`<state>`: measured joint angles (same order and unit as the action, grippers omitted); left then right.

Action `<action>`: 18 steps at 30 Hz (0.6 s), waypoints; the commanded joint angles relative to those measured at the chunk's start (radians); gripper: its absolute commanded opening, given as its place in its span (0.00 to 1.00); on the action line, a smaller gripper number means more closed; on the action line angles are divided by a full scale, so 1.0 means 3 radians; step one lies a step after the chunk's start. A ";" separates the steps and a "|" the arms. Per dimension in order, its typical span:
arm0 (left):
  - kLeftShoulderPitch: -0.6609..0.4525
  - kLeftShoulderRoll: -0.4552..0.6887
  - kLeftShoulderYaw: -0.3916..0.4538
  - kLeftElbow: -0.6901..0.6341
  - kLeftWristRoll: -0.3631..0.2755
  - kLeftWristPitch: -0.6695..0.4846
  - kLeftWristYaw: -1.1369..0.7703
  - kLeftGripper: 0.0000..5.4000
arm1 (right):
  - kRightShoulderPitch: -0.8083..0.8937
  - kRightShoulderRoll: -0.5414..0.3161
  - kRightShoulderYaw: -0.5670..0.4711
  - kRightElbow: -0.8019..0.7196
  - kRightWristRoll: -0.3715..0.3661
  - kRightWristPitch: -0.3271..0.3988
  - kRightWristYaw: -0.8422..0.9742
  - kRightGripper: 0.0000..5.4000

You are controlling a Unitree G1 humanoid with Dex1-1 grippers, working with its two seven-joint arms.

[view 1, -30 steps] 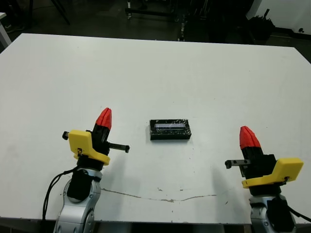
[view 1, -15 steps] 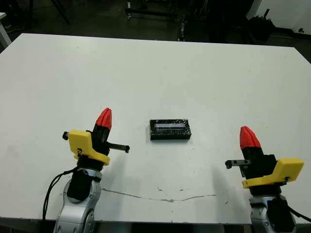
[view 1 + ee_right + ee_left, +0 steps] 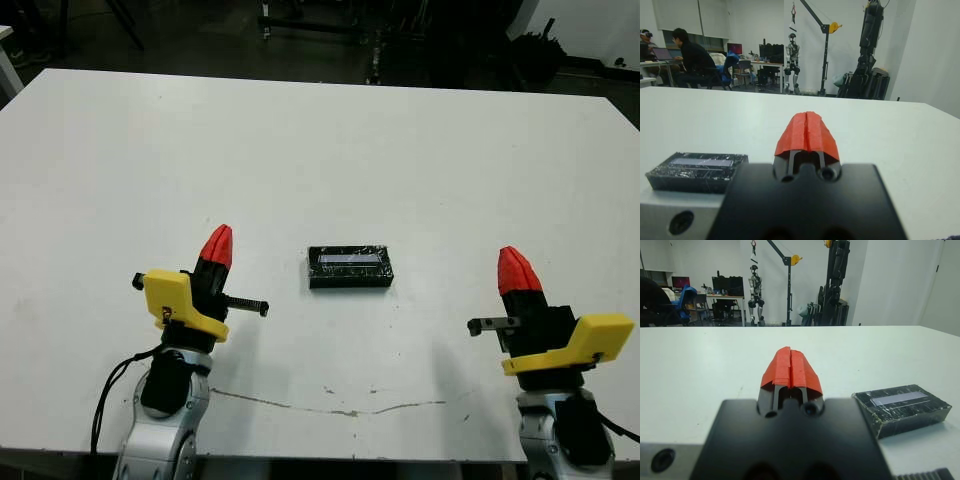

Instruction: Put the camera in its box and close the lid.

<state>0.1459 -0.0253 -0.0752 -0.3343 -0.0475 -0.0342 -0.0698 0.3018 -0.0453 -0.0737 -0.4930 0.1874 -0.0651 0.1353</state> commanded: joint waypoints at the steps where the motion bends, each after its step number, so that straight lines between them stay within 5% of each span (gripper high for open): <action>1: -0.0110 0.0049 0.0131 -0.0015 0.0037 -0.0152 0.0062 0.00 | -0.0125 -0.0075 -0.0088 -0.0069 0.0015 0.0050 -0.0022 0.00; 18: -0.0110 0.0028 0.0072 0.0038 -0.0016 -0.0125 0.0021 0.00 | -0.0118 -0.0066 -0.0122 -0.0035 0.0017 0.0125 -0.0046 0.00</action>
<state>0.1108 -0.0218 -0.0490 -0.3341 -0.0576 -0.0808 -0.0619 0.2584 -0.0622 -0.0996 -0.5097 0.1876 -0.0452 0.1311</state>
